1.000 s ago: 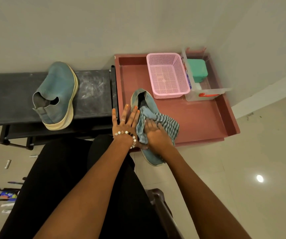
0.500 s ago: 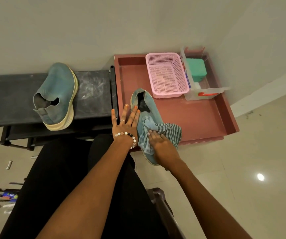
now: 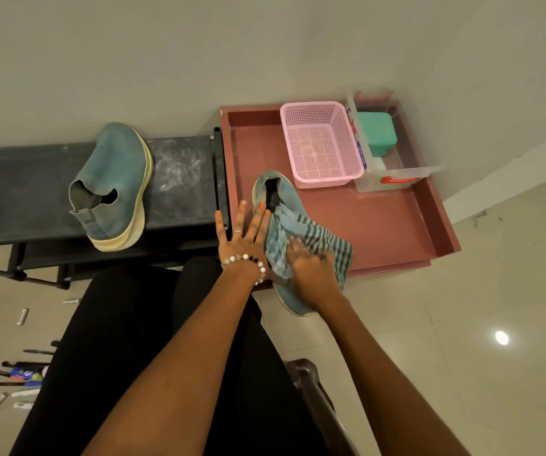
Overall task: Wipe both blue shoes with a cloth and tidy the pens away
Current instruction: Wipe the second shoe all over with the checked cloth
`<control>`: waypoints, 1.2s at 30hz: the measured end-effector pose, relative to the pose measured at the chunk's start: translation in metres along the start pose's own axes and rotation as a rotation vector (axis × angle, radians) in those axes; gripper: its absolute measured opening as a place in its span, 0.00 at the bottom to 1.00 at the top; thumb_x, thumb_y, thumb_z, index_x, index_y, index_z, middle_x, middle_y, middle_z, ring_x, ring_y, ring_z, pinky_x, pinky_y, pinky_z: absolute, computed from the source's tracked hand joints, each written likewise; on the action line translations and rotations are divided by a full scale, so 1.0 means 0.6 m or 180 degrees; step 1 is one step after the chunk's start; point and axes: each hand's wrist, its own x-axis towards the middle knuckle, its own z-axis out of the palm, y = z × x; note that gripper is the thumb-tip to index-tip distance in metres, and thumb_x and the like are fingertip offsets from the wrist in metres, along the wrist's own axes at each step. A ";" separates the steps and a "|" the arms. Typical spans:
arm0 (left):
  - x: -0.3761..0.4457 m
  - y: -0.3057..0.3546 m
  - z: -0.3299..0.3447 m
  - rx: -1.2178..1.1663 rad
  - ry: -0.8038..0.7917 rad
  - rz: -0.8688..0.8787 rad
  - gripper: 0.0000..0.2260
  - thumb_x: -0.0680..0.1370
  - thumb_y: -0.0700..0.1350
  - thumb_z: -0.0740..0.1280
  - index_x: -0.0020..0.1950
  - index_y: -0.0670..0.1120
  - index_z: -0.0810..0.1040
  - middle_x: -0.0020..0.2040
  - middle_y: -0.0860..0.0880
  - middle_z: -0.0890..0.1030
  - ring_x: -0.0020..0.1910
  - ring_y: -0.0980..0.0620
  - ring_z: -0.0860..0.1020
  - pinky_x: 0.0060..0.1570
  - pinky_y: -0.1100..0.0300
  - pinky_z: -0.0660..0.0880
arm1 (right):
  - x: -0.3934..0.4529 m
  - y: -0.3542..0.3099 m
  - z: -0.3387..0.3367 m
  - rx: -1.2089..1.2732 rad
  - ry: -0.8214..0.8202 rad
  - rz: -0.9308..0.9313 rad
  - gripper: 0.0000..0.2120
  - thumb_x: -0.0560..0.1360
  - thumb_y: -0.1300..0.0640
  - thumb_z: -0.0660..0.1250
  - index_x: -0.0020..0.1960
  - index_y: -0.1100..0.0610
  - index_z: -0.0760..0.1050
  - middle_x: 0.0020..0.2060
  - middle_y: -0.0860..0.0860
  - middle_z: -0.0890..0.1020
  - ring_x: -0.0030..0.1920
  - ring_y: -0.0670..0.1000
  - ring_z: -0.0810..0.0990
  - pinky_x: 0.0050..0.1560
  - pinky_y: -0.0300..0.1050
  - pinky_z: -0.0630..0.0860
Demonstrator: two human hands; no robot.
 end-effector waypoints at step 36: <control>0.014 -0.001 0.020 -0.0252 0.0067 0.0236 0.56 0.66 0.78 0.56 0.72 0.48 0.24 0.73 0.49 0.23 0.69 0.37 0.23 0.64 0.31 0.29 | 0.060 0.007 0.023 0.0832 0.0309 -0.0706 0.35 0.74 0.61 0.63 0.75 0.67 0.51 0.75 0.62 0.55 0.76 0.57 0.51 0.75 0.53 0.40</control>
